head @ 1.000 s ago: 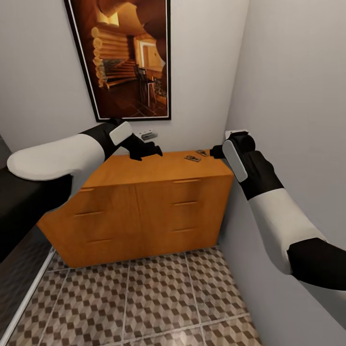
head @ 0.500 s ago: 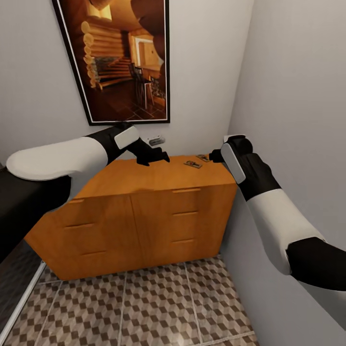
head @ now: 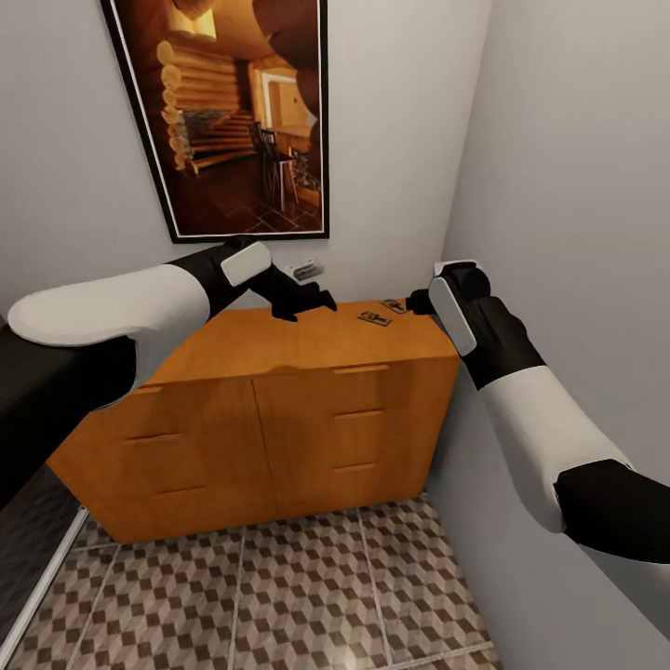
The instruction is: Take the four mousetraps from the cabinet in the bathroom and place them on the bathroom floor. Make sure all four end up on the same floor surface, and ensure that at least two of them are either under or directly next to the same bathroom sink.
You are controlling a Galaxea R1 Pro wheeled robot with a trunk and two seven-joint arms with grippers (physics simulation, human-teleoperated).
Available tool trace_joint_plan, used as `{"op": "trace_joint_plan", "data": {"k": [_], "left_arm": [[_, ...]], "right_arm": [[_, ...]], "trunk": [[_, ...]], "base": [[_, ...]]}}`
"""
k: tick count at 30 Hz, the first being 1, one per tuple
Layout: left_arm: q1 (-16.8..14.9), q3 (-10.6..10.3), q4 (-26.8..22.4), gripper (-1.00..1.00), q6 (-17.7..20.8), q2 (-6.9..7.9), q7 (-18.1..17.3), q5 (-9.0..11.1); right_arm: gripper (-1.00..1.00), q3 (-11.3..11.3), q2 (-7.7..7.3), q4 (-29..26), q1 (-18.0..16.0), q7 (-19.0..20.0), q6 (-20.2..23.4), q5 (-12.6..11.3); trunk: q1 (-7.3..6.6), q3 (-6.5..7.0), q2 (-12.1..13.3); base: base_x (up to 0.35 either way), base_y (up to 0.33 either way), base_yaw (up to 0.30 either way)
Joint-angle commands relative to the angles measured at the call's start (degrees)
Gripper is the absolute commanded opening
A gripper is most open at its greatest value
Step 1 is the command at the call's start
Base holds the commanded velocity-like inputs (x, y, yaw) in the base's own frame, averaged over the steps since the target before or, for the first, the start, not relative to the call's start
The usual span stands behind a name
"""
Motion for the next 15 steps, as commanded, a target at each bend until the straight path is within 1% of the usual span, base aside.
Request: {"op": "trace_joint_plan", "data": {"k": [1,4,7,10,15], "left_arm": [[-0.07,-0.18,-0.01,1.00,0.12,-0.02,0.08,0.50],[-0.08,0.37,-0.06,1.00,0.12,-0.06,0.08,0.50],[-0.08,0.63,-0.08,1.00,0.12,-0.09,0.08,0.50],[-0.08,0.74,-0.14,1.00,0.12,-0.16,0.08,0.50],[-0.07,0.80,-0.60,1.00,0.14,-0.19,0.09,0.50]], "right_arm": [[1.00,0.11,-0.02,-0.04,-0.07,-0.60,0.12,-0.60],[1.00,0.13,0.08,-0.06,-0.05,-0.60,0.12,-0.58],[1.00,0.16,0.17,-0.07,-0.06,-0.60,0.12,-0.58],[1.00,0.18,0.21,-0.09,-0.05,-0.60,0.14,-0.58],[1.00,0.31,0.24,-0.78,-0.06,-0.64,0.20,-0.57]], "trunk": [[0.00,-0.06,-0.03],[0.00,-0.06,-0.03],[0.00,-0.06,-0.03],[0.00,-0.06,-0.03],[0.00,-0.06,-0.03]], "base": [[0.000,0.000,0.000],[0.000,0.000,0.000],[0.107,0.000,0.000],[0.239,0.000,0.000],[0.304,0.000,0.000]]}}
